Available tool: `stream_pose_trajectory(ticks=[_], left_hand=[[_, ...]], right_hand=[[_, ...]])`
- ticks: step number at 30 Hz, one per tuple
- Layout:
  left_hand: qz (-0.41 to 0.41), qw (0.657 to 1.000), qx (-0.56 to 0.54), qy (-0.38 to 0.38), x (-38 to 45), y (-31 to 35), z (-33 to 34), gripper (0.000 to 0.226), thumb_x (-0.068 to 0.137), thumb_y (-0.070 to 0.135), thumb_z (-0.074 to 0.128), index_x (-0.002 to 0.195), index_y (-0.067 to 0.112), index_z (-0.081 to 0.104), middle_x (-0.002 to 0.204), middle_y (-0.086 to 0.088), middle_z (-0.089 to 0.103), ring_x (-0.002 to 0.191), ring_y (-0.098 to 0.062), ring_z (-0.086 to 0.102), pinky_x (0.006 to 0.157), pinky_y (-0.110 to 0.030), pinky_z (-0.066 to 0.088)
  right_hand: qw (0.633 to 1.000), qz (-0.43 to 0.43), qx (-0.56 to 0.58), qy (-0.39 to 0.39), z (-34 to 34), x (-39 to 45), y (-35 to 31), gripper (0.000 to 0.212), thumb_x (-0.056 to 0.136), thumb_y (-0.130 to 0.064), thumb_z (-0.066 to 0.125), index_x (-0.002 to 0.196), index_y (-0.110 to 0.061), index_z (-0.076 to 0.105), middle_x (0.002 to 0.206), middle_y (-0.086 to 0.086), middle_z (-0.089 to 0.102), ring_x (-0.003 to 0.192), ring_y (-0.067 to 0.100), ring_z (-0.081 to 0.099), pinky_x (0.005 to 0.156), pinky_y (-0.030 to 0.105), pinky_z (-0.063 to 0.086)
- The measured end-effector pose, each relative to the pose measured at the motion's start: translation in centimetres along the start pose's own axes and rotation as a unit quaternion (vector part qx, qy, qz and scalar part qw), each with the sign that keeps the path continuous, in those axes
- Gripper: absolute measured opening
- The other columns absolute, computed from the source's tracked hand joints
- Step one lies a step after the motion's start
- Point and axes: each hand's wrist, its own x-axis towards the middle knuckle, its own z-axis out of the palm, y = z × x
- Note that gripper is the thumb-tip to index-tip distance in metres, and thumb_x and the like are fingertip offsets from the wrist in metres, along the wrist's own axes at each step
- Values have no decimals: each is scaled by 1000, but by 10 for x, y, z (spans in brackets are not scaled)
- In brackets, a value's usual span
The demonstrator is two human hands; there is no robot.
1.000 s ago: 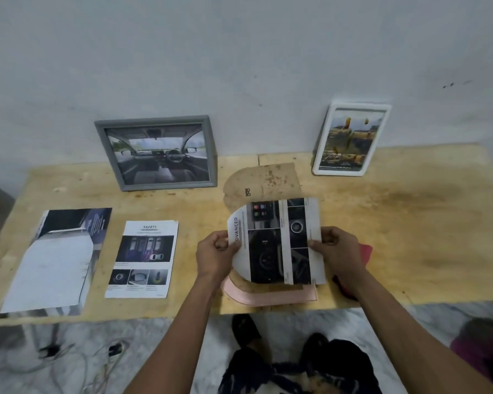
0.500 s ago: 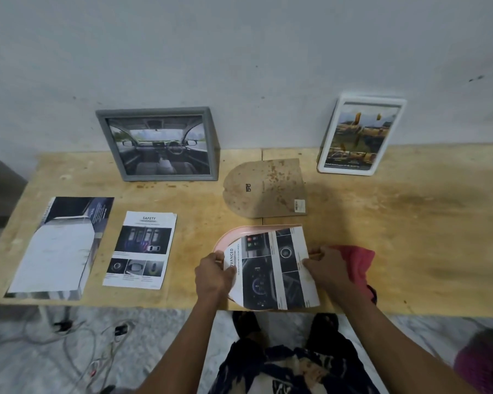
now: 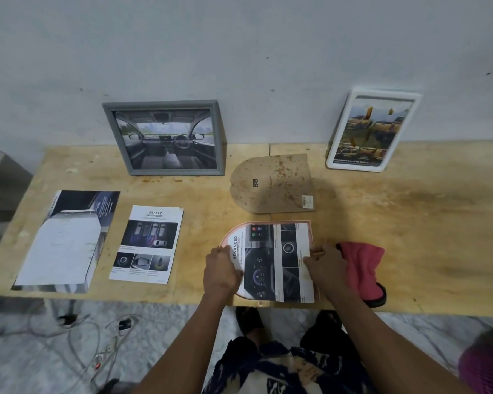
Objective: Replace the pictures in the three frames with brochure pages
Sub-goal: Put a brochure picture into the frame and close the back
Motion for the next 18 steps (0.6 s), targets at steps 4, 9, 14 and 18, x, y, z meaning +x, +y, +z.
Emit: stream_pose_trajectory(ticks=[4,9,14,18], left_hand=[[12,1000,9,-8,1,-3,3,63,84,27,74,138,12,46,139,-12,45,128,-29,41,102,-39,45],[7,1000,0,2,-3,-12,6,76,79,32,80,140,20,38,146,-11,31,132,-32,31,103,-45,43],[0,1000,-21,-2,1,-15,12,75,76,30,83,132,18,34,140,-12,39,126,-32,34,98,-44,43],[2,1000,-27,0,5,-14,13,73,76,27,83,131,15,37,137,-12,43,122,-30,37,96,-41,44]], right_hand=[[999,-28,-18,25,1,2,1,14,84,-8,69,96,-12,63,90,2,62,72,14,56,61,20,39],[997,-54,-42,21,2,4,9,15,83,-4,64,96,-12,62,94,7,64,76,17,59,53,13,40],[993,-81,-86,-12,0,0,17,38,79,-14,73,113,-16,58,112,2,57,97,23,59,84,42,53],[996,-69,-46,-22,7,-7,22,48,76,-10,77,119,-15,57,111,5,67,101,25,64,86,43,53]])
